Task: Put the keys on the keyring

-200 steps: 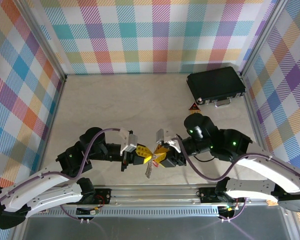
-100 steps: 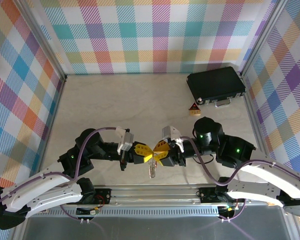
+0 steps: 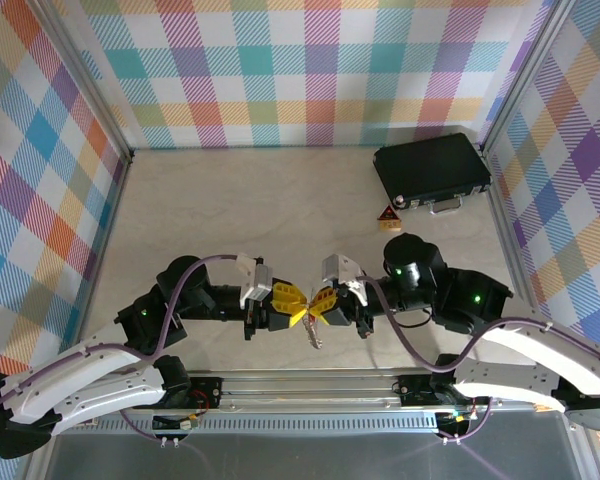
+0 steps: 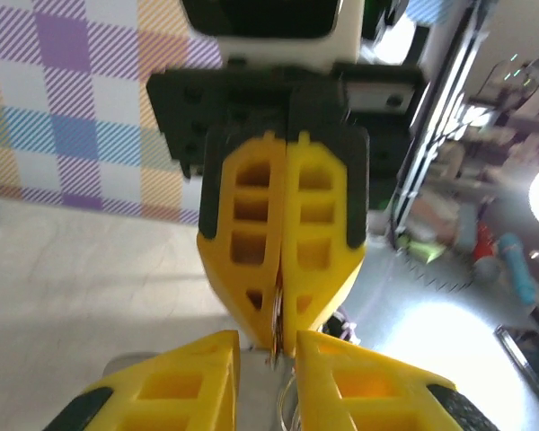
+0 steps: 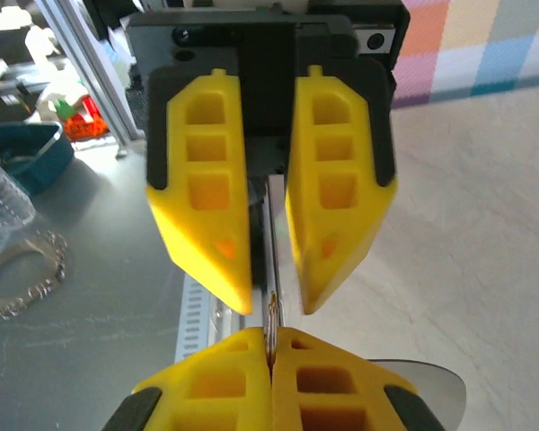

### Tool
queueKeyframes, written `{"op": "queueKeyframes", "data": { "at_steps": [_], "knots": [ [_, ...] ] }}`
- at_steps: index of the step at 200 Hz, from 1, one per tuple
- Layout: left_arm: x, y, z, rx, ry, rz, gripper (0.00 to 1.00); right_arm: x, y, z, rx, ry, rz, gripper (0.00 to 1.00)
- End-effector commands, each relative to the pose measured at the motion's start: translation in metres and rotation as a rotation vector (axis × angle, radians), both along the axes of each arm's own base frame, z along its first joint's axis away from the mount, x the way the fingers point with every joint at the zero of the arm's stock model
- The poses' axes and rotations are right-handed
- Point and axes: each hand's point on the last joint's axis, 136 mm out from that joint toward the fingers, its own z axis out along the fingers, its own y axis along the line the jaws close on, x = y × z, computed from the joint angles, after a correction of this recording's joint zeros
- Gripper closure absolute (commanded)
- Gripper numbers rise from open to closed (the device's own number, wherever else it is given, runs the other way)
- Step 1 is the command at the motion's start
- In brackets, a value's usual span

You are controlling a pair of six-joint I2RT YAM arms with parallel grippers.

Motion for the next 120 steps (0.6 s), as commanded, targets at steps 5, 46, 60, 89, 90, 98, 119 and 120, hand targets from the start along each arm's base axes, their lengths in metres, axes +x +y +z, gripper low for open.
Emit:
{"op": "queueKeyframes", "data": {
  "at_steps": [5,46,60,89,90,98,119,120],
  "knots": [
    [0.004,0.011,-0.005,0.092,-0.038,0.058,0.74,-0.002,-0.007,0.001,-0.085,-0.057,0.035,1.00],
    [0.009,0.012,-0.014,0.143,-0.034,0.085,0.75,-0.001,0.000,-0.008,-0.148,-0.051,0.065,1.00],
    [0.011,0.011,-0.016,0.147,-0.033,0.086,0.77,-0.001,0.003,-0.011,-0.162,-0.048,0.073,1.00],
    [0.010,0.006,-0.018,0.147,-0.024,0.070,0.78,0.000,0.009,-0.015,-0.164,-0.048,0.082,1.00],
    [0.010,0.006,-0.018,0.147,-0.023,0.070,0.78,0.000,0.009,-0.015,-0.163,-0.049,0.082,1.00],
    [0.010,0.004,-0.023,0.156,-0.013,0.063,0.77,0.000,0.010,-0.016,-0.163,-0.048,0.083,1.00],
    [0.010,-0.002,-0.019,0.124,-0.018,0.049,0.77,0.000,0.011,-0.018,-0.166,-0.047,0.082,1.00],
    [0.010,-0.002,-0.018,0.123,-0.018,0.048,0.77,0.001,0.011,-0.017,-0.165,-0.048,0.081,1.00]
  ]
}}
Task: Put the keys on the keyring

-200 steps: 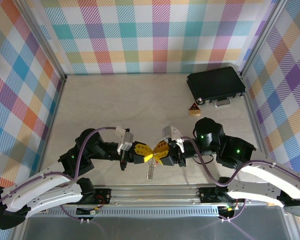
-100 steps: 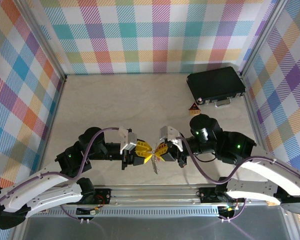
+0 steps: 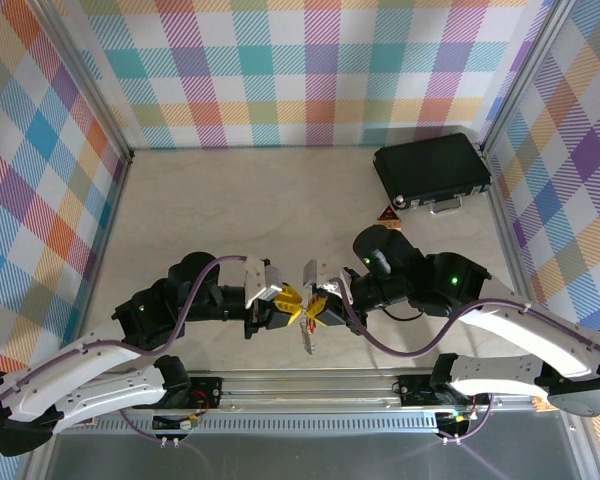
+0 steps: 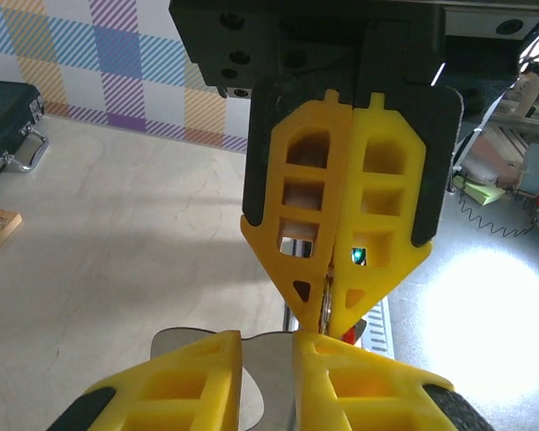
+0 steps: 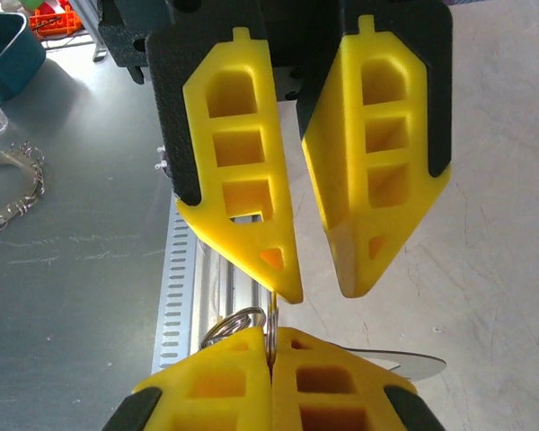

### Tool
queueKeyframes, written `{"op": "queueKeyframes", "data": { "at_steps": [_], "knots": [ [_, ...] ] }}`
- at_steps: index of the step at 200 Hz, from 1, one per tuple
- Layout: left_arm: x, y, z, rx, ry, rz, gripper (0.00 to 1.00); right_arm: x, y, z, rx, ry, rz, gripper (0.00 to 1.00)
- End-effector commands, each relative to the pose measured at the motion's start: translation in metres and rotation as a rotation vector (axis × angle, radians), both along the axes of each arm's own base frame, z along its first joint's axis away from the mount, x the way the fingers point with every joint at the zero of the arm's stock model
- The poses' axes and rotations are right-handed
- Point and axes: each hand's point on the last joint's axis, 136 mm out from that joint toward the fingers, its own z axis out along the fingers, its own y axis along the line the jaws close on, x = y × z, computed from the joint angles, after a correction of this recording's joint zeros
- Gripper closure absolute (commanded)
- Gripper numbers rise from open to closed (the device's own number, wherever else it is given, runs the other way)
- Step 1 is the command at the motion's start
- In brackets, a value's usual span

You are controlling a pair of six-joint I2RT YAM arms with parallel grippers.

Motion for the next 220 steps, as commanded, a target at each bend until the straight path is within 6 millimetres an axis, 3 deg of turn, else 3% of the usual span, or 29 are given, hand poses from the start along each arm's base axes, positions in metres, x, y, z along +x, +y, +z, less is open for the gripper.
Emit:
{"op": "queueKeyframes", "data": {
  "at_steps": [1,82,161,188,220],
  "knots": [
    [-0.005,-0.006,0.013,-0.050,-0.021,-0.037,0.77,-0.003,0.005,0.013,0.045,-0.032,0.028,1.00],
    [0.000,-0.006,0.008,-0.048,-0.010,-0.006,0.66,0.008,-0.012,0.013,0.007,-0.092,-0.056,1.00],
    [0.003,-0.016,0.006,-0.050,0.007,-0.024,0.63,0.005,-0.009,0.016,0.026,-0.084,-0.033,1.00],
    [0.003,-0.019,0.002,-0.040,0.013,-0.028,0.68,0.001,-0.008,0.017,0.038,-0.072,-0.017,1.00],
    [0.003,-0.021,0.004,-0.046,0.011,-0.035,0.86,0.000,-0.009,0.014,0.029,-0.064,-0.014,1.00]
  ]
}}
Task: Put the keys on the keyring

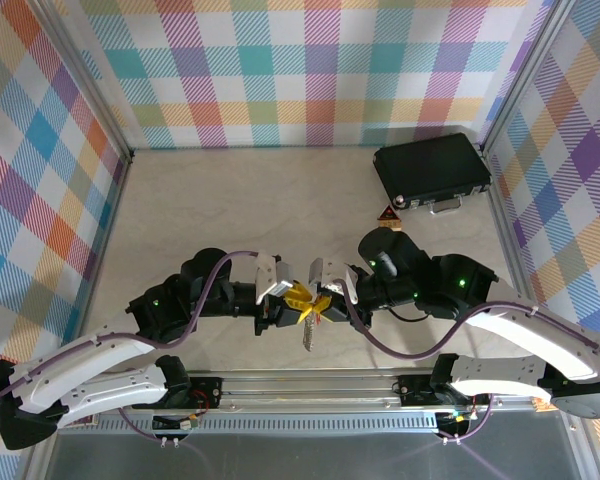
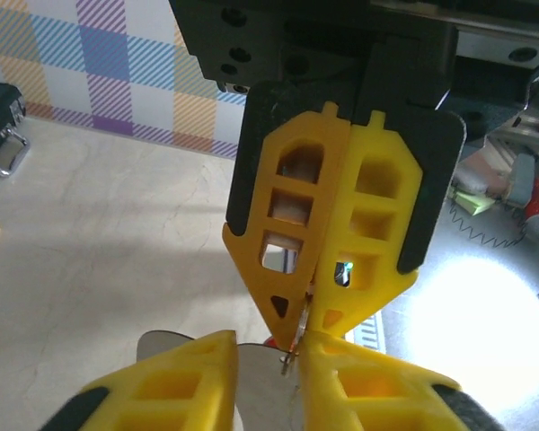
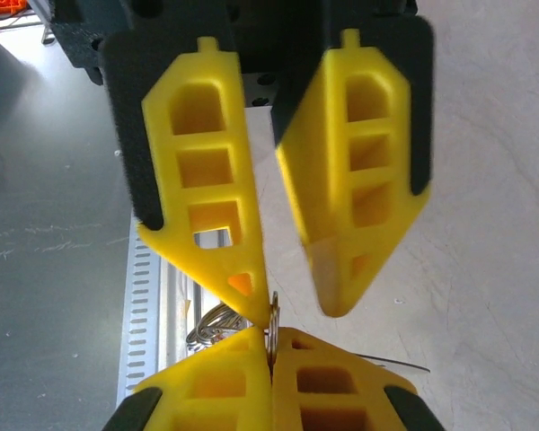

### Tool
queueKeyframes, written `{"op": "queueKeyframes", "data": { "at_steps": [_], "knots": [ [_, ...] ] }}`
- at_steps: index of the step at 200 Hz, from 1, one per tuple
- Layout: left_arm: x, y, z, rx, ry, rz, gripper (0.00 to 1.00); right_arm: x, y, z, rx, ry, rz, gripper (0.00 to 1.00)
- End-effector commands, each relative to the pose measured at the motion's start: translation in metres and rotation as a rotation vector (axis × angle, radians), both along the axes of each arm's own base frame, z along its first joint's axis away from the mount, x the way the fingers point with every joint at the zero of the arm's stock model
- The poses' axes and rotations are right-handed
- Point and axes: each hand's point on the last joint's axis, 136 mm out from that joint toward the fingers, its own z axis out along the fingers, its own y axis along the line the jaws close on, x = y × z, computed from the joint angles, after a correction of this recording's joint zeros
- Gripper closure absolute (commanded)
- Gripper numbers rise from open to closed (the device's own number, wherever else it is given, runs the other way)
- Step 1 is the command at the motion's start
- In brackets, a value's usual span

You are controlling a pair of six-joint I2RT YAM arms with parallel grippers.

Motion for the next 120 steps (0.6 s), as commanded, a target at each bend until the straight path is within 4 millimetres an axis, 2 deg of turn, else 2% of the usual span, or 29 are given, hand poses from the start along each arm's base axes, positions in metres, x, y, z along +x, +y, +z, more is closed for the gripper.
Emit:
{"op": "queueKeyframes", "data": {
  "at_steps": [1,16,49,77,120],
  "knots": [
    [-0.001,-0.004,0.006,-0.033,-0.020,-0.012,0.87,-0.010,0.003,0.017,0.065,-0.005,0.056,1.00],
    [-0.002,-0.005,0.006,-0.033,-0.019,-0.021,1.00,-0.011,0.002,0.017,0.068,-0.005,0.056,1.00],
    [-0.008,-0.003,0.021,-0.097,-0.021,-0.041,1.00,-0.013,0.001,0.027,0.115,-0.009,0.053,1.00],
    [-0.017,-0.001,0.037,-0.197,-0.009,-0.075,1.00,-0.020,0.001,0.037,0.203,0.010,0.069,0.79],
    [-0.028,0.003,0.057,-0.328,0.005,-0.125,1.00,-0.018,0.000,0.051,0.323,0.012,0.022,0.73]
  ]
}}
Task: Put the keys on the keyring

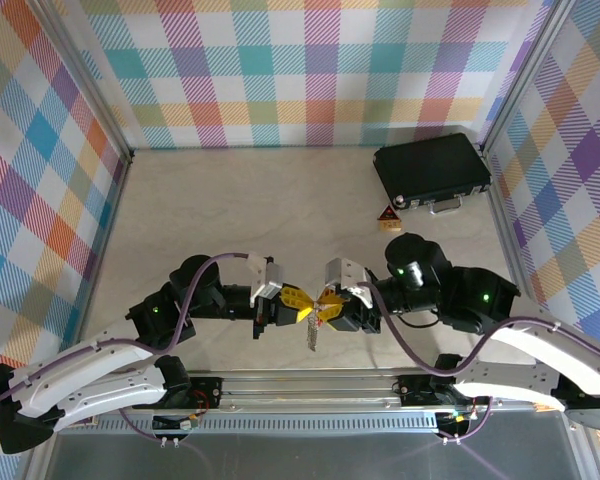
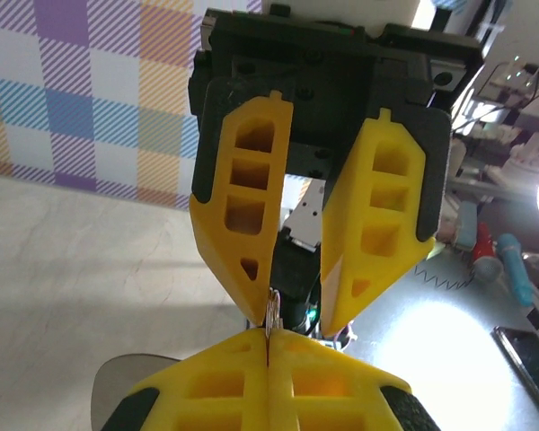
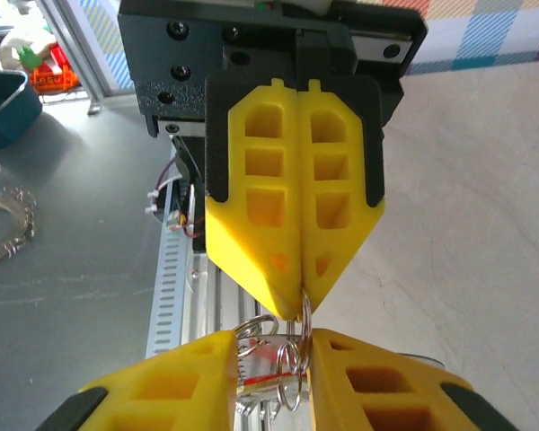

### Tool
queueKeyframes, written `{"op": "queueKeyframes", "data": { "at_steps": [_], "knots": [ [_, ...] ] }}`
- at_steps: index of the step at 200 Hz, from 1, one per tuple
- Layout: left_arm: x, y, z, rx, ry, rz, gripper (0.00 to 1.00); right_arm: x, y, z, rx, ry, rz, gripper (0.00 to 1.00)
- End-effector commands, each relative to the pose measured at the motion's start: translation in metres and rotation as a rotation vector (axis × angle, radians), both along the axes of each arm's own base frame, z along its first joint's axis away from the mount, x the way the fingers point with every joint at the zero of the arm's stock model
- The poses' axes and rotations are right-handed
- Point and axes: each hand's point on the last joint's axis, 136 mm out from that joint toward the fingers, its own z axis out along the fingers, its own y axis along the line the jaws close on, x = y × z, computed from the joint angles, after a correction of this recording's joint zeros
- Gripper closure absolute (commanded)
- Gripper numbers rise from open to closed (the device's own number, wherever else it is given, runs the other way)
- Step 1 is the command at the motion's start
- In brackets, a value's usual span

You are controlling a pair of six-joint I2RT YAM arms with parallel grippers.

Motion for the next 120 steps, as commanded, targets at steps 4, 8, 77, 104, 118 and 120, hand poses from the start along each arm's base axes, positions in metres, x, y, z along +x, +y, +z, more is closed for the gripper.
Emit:
{"op": "queueKeyframes", "data": {
  "at_steps": [4,8,77,104,118,120],
  "knots": [
    [-0.0129,0.0036,0.0335,-0.156,-0.017,-0.057,1.00,-0.0056,0.0057,0.0233,0.130,0.016,0.014,0.73],
    [-0.0136,0.0039,0.0338,-0.161,-0.016,-0.060,1.00,-0.0071,0.0053,0.0250,0.141,0.020,0.020,0.73],
    [-0.0179,0.0069,0.0372,-0.235,-0.009,-0.080,1.00,-0.0082,0.0074,0.0249,0.157,0.024,0.028,0.78],
    [-0.0188,0.0092,0.0376,-0.248,-0.006,-0.078,1.00,-0.0066,0.0082,0.0231,0.152,0.024,0.022,0.85],
    [-0.0189,0.0102,0.0368,-0.246,-0.007,-0.074,1.00,-0.0055,0.0082,0.0231,0.150,0.022,0.016,0.87],
    [-0.0188,0.0103,0.0362,-0.245,-0.009,-0.073,1.00,-0.0053,0.0080,0.0227,0.149,0.022,0.014,0.87]
  ]
}}
